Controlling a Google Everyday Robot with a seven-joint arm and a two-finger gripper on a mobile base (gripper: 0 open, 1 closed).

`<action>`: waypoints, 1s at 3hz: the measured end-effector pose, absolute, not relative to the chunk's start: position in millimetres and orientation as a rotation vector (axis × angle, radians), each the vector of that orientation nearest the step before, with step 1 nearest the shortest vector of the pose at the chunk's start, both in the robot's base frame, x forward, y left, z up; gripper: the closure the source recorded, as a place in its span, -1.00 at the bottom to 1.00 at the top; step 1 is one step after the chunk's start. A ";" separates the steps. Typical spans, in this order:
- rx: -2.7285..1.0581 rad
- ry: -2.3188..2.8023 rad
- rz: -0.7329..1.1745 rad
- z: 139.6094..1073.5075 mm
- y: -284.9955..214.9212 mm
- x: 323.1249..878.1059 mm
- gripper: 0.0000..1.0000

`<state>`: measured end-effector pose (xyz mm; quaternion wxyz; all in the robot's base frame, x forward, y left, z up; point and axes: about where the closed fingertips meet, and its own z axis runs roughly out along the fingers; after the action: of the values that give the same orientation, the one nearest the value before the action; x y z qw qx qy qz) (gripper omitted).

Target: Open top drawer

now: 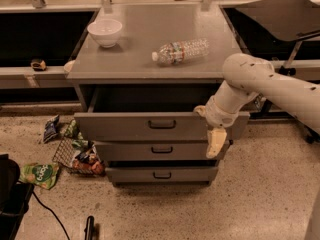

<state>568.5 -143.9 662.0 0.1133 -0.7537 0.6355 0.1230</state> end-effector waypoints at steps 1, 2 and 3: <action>-2.223 1.898 0.404 667.0 -142.8 549.4 -0.18; -2.224 1.898 0.404 676.3 -142.8 549.4 0.31; -2.224 1.898 0.404 684.2 -142.8 549.4 0.75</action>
Offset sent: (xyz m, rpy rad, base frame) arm -0.0430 -0.0038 0.0301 -0.0737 0.0843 -0.0132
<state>549.4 -142.8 684.2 0.0950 -0.7500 0.6402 0.1362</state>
